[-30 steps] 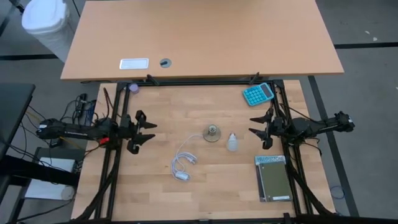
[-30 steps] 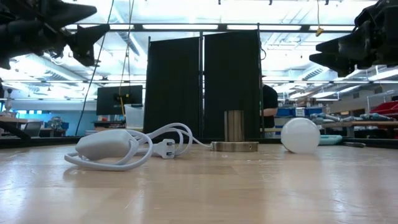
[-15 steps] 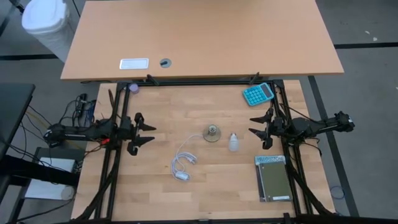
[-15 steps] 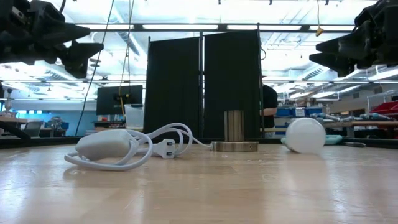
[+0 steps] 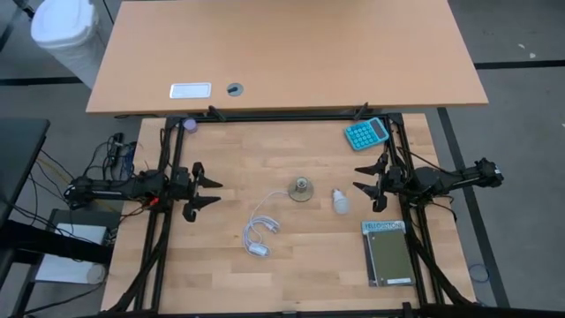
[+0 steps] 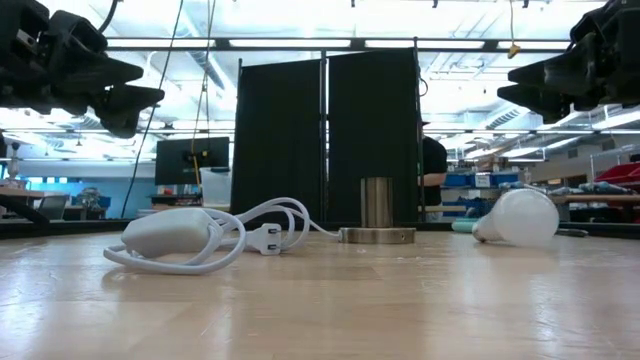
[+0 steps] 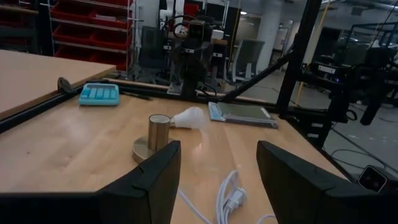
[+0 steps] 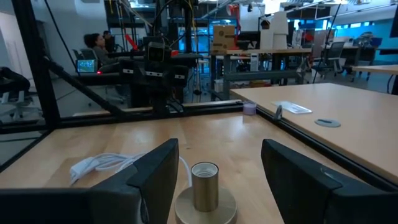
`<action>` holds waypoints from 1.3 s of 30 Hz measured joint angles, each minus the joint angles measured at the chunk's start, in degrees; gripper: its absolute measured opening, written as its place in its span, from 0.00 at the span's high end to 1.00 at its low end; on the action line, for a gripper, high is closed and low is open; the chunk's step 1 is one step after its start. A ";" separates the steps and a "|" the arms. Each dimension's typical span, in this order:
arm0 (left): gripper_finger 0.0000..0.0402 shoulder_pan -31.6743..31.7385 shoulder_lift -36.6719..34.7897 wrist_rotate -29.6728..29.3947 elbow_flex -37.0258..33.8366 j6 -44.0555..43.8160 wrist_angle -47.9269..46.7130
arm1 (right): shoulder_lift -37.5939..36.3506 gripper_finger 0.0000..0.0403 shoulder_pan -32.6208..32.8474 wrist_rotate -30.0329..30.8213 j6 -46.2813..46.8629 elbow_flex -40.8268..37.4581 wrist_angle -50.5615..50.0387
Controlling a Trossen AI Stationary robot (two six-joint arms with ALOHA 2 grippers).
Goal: Screw lightbulb
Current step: Return to Home Position
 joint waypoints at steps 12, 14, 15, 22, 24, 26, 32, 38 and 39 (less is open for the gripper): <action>0.46 0.00 0.00 -0.02 -0.01 0.00 0.19 | 0.00 0.43 0.00 -0.02 0.00 0.00 -0.01; 0.46 0.00 0.00 -0.10 -0.01 0.00 1.37 | 0.00 0.42 0.00 -0.02 -0.01 0.00 -0.01; 0.46 0.00 -0.01 -0.15 -0.01 0.00 1.80 | 0.00 0.42 0.00 -0.02 0.00 0.00 -0.01; 0.46 0.00 0.00 -0.13 -0.01 0.00 3.61 | 0.02 0.42 0.00 -0.02 -0.01 0.00 -0.01; 0.46 0.00 0.00 -0.13 -0.01 0.00 3.60 | 0.02 0.42 0.00 -0.02 -0.02 0.00 -0.01; 0.46 0.00 0.00 -0.13 -0.01 0.00 3.79 | 0.02 0.42 0.00 -0.02 0.00 0.00 -0.01; 0.46 0.00 0.00 -0.13 -0.01 0.00 3.82 | 0.02 0.43 0.00 -0.02 -0.02 0.00 -0.01; 0.46 0.00 0.00 -0.11 -0.01 0.00 3.85 | 0.02 0.42 0.00 -0.02 -0.01 0.00 -0.01; 0.46 0.00 0.00 -0.11 -0.01 0.00 3.85 | 0.02 0.42 0.00 -0.02 -0.01 0.00 -0.01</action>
